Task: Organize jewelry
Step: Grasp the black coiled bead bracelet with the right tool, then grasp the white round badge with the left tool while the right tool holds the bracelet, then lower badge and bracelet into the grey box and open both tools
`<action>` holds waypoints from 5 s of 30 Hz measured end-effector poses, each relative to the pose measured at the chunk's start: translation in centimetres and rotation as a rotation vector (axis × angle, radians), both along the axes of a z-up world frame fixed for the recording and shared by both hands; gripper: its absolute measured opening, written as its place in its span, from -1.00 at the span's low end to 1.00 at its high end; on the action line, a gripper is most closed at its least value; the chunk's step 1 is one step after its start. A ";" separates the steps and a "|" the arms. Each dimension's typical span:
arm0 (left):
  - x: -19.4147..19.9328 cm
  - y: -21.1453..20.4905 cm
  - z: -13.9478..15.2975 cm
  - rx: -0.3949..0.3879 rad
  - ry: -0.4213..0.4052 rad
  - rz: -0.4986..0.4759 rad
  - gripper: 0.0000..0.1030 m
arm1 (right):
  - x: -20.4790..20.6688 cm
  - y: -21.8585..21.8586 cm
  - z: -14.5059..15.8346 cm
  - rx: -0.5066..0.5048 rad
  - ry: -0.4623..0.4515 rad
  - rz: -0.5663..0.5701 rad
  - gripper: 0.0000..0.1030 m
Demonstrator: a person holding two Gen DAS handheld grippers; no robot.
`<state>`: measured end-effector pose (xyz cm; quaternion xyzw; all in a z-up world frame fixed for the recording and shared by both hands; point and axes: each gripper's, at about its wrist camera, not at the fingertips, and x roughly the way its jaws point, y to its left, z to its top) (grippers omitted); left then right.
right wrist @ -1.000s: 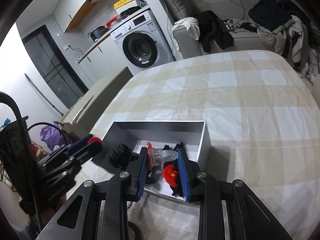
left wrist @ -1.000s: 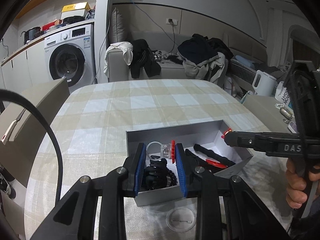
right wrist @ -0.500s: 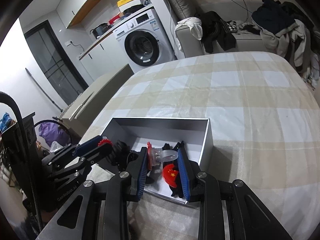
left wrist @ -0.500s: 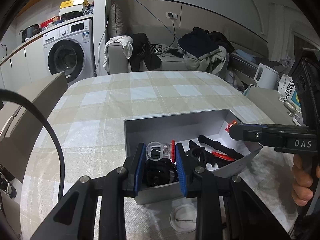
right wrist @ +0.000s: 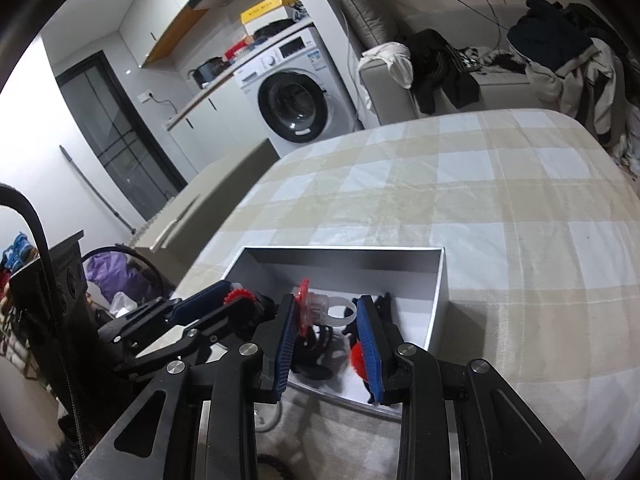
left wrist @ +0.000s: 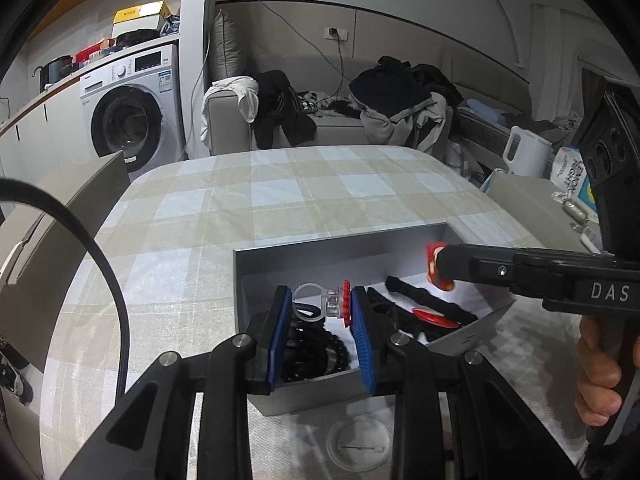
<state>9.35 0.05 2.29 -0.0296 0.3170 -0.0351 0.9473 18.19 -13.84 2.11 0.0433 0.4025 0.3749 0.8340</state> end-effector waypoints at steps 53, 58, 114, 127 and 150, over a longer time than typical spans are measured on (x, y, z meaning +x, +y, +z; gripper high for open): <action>-8.9 0.4 -3.7 -0.072 0.049 0.009 0.41 | -11.0 0.2 -4.8 -0.292 -0.056 0.193 -0.59; -8.6 0.7 -3.8 -0.071 0.054 0.014 0.41 | -11.2 1.1 -5.0 -0.315 -0.069 0.210 -0.60; -6.1 -2.8 2.0 0.016 -0.062 -0.076 -0.30 | -7.4 -8.5 3.6 0.118 -0.094 -0.077 -0.83; -3.8 -1.8 4.1 0.012 -0.142 -0.045 -0.30 | -5.2 -6.4 7.9 0.221 -0.153 -0.086 -0.83; 0.3 -0.2 2.2 0.008 -0.057 0.009 -0.30 | -0.6 -3.0 2.4 -0.019 -0.153 -0.057 -0.83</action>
